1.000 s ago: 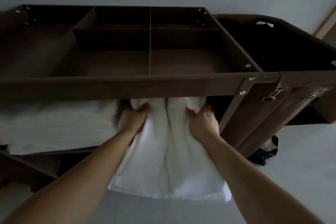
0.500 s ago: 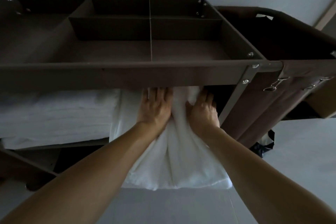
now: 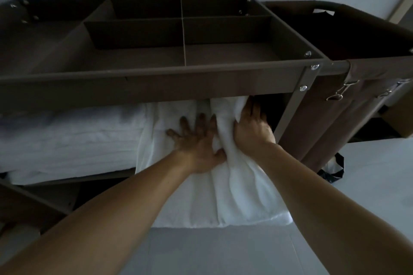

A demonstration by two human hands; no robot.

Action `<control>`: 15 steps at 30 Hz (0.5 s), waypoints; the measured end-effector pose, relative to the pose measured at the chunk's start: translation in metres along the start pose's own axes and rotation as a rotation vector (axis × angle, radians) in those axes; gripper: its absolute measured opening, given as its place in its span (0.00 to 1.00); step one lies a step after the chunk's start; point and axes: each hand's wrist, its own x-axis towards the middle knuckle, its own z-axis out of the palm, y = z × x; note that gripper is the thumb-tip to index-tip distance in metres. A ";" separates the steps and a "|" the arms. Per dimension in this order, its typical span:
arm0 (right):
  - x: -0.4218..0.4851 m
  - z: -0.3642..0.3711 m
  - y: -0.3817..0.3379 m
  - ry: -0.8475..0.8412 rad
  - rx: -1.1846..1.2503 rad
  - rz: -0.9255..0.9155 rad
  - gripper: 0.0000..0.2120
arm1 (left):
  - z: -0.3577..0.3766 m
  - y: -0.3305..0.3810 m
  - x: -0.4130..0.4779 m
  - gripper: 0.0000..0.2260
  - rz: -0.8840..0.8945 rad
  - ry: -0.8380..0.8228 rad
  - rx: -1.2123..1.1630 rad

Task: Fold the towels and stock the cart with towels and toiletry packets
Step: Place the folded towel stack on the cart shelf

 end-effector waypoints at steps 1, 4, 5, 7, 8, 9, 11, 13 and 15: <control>-0.004 -0.003 0.000 0.002 0.012 -0.012 0.36 | 0.005 -0.002 0.004 0.43 -0.015 0.003 0.005; -0.038 -0.010 0.009 -0.018 -0.004 -0.146 0.38 | 0.013 -0.009 0.015 0.43 -0.028 0.013 0.002; -0.058 -0.010 0.015 -0.006 -0.005 -0.199 0.38 | 0.014 -0.010 0.018 0.43 -0.027 0.011 0.001; -0.100 -0.007 0.031 0.106 0.086 -0.183 0.36 | 0.016 -0.012 0.022 0.44 -0.033 0.029 0.006; -0.118 -0.003 0.041 0.177 0.171 -0.096 0.37 | 0.017 -0.012 0.022 0.44 -0.042 0.043 0.008; -0.132 0.003 0.052 0.211 0.267 0.033 0.40 | 0.018 -0.011 0.023 0.44 -0.049 0.060 0.015; -0.145 0.012 0.068 0.100 0.566 0.344 0.53 | 0.022 -0.010 0.021 0.44 -0.052 0.100 0.043; -0.148 0.031 0.089 -0.067 1.013 0.457 0.53 | 0.022 -0.010 0.021 0.43 -0.051 0.119 0.052; -0.149 0.046 0.103 -0.160 1.299 0.357 0.45 | 0.023 -0.013 0.019 0.43 -0.038 0.117 0.052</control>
